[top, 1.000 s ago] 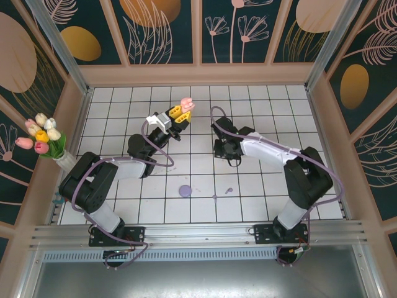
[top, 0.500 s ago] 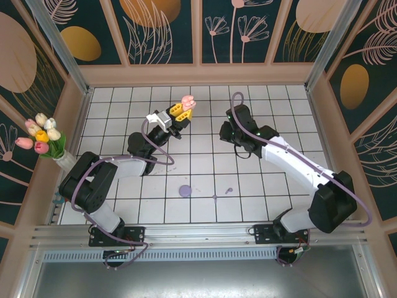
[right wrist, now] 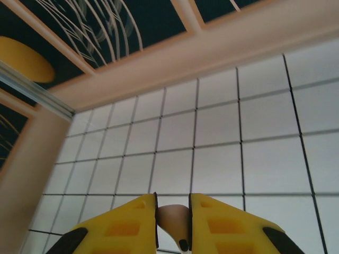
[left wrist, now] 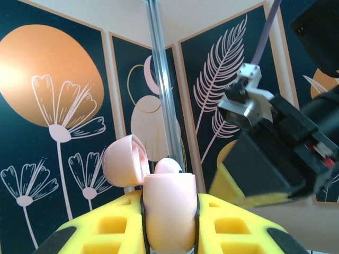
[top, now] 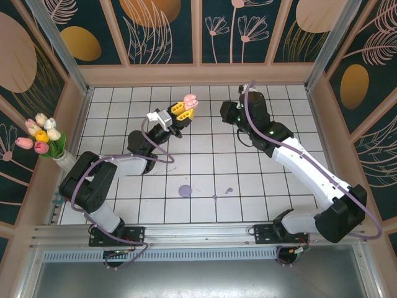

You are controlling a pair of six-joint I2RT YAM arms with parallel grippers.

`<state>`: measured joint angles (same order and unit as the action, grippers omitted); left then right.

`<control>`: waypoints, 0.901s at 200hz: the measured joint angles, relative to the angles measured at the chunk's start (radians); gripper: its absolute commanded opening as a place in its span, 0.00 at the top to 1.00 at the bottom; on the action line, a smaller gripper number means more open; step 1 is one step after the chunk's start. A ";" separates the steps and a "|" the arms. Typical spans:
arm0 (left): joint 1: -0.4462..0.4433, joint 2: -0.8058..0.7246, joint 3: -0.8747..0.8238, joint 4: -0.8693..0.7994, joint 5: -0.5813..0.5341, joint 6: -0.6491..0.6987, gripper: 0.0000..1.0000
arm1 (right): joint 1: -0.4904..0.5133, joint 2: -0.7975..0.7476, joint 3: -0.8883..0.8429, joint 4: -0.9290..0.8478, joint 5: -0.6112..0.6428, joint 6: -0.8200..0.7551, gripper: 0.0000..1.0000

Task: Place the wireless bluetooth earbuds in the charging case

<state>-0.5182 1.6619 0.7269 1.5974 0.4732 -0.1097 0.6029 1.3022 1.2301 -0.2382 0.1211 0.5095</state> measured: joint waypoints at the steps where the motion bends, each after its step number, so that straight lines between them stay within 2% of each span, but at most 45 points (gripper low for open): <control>1: 0.000 0.000 0.001 0.000 0.001 0.000 1.00 | 0.000 0.000 0.001 0.005 -0.003 -0.002 0.82; 72: 0.000 0.026 0.057 -0.016 0.076 -0.008 1.00 | 0.000 -0.011 0.009 0.189 -0.135 -0.107 0.82; 180: 0.000 0.039 0.128 -0.191 0.160 0.009 1.00 | 0.000 -0.070 0.009 0.295 -0.326 -0.221 0.81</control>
<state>-0.5182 1.7012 0.8547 1.4067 0.6331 -0.1009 0.6029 1.2324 1.2388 0.0566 -0.2047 0.2882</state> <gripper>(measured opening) 0.235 0.189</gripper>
